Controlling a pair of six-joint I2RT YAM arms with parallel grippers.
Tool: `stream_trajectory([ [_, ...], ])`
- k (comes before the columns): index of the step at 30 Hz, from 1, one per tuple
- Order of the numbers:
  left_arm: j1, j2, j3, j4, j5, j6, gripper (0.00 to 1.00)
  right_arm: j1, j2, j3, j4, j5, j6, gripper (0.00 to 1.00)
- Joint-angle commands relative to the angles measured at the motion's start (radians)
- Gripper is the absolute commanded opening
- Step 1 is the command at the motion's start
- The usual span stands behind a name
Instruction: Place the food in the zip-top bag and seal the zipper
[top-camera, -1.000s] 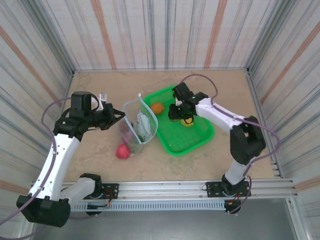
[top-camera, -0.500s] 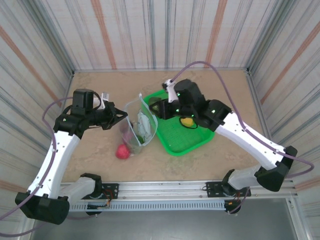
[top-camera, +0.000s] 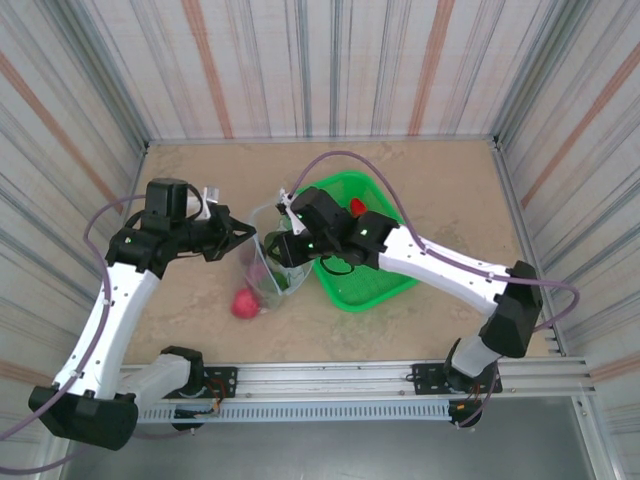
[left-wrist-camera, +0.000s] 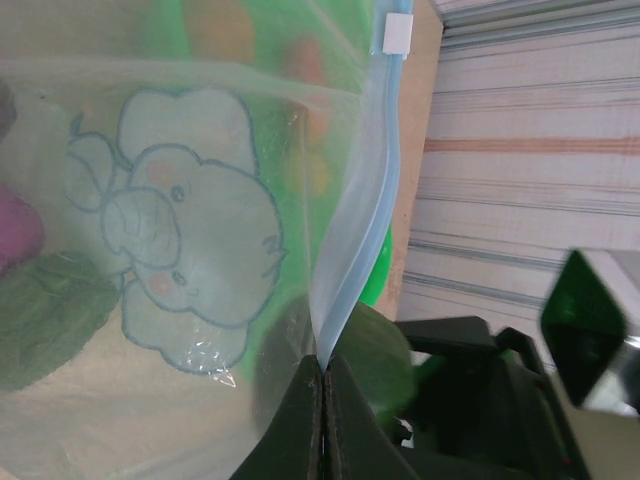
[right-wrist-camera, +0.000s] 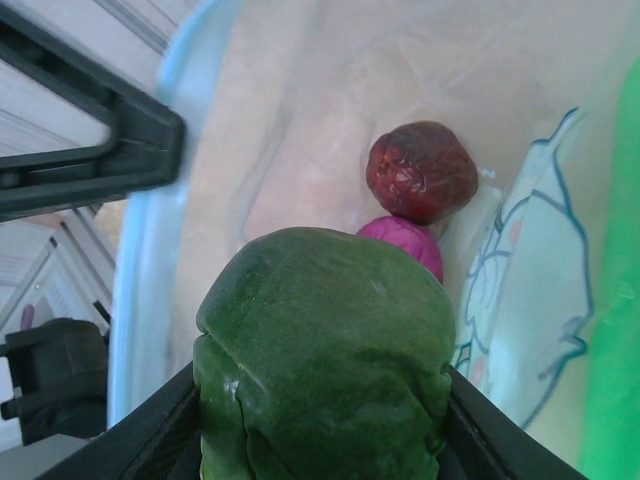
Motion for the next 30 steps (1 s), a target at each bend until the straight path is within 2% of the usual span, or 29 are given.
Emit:
stream_trajectory([
  [1,-0.005,-0.022,0.038,-0.031,0.019,0.01,0.0,0.007,0.073,0.044,0.002,0.001,0.03,0.48],
  [6,-0.005,-0.023,0.045,-0.036,0.013,0.011,0.0,0.013,0.157,0.089,-0.023,0.009,0.02,0.49],
  [9,-0.005,-0.022,0.042,-0.036,0.014,0.008,0.0,0.019,0.172,0.094,0.005,-0.013,0.028,0.57],
  [12,-0.005,-0.024,0.034,-0.032,0.014,0.007,0.0,0.02,0.205,0.13,-0.016,-0.043,0.031,0.71],
  [14,-0.005,-0.024,0.031,-0.03,0.014,0.006,0.0,0.024,0.214,0.144,-0.034,-0.037,0.03,0.73],
  [20,-0.002,-0.025,0.038,-0.04,0.005,0.022,0.0,0.025,0.159,0.124,-0.028,-0.01,0.017,0.69],
  [25,-0.002,-0.035,0.046,-0.069,-0.043,0.048,0.0,0.013,0.091,0.099,-0.023,-0.007,0.019,0.65],
  [30,-0.002,-0.038,0.046,-0.081,-0.053,0.062,0.0,0.01,0.027,0.095,-0.053,0.057,-0.007,0.61],
])
